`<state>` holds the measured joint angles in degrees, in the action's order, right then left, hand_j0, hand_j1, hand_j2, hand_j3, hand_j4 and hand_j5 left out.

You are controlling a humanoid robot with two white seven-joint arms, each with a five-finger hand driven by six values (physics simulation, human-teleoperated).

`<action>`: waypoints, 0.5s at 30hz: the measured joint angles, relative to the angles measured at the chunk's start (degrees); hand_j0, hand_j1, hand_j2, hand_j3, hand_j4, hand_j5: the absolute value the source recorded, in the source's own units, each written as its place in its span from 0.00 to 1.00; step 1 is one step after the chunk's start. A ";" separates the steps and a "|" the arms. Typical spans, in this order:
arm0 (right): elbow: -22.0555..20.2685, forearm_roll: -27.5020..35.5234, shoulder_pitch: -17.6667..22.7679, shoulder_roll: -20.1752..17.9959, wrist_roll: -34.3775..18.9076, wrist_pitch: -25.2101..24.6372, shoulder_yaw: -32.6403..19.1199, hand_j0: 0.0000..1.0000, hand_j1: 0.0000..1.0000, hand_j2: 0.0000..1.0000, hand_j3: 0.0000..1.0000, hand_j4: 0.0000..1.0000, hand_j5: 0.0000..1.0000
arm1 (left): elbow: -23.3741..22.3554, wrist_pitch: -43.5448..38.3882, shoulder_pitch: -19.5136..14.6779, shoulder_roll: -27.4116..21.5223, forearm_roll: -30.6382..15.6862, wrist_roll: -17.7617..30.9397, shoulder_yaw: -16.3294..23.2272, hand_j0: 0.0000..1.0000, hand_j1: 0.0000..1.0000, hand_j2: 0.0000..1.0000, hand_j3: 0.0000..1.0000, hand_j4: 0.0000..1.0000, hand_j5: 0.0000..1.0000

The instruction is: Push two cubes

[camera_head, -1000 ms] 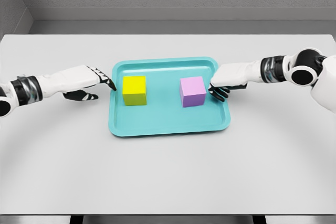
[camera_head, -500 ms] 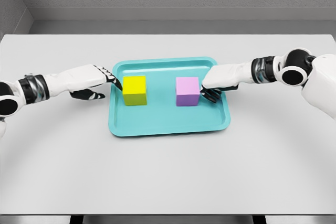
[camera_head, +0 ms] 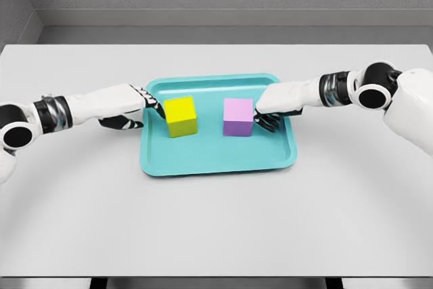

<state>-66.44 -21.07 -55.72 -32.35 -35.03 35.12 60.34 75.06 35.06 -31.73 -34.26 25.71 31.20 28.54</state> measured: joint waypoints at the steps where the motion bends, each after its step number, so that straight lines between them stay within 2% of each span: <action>1: 0.00 -0.01 0.00 0.17 0.01 0.00 0.08 0.11 0.11 0.11 0.11 0.11 0.11 | 0.00 -0.02 0.00 0.03 -0.04 -0.01 0.03 0.66 0.66 0.66 0.66 0.66 0.66; 9: 0.12 0.00 -0.26 0.91 0.02 0.01 0.49 0.11 0.11 0.11 0.11 0.11 0.11 | -0.13 -0.27 0.00 0.41 -0.47 -0.01 0.20 0.66 0.66 0.66 0.66 0.66 0.66; 15: 2.35 -0.08 -0.79 1.05 0.02 0.01 0.54 0.11 0.11 0.11 0.11 0.11 0.11 | -0.67 -0.03 0.00 -0.18 -0.10 0.02 0.21 0.66 0.66 0.66 0.66 0.66 0.66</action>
<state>-64.09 -21.15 -56.51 -31.30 -35.01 35.13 60.88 74.39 35.03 -31.73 -34.45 25.61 31.22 28.75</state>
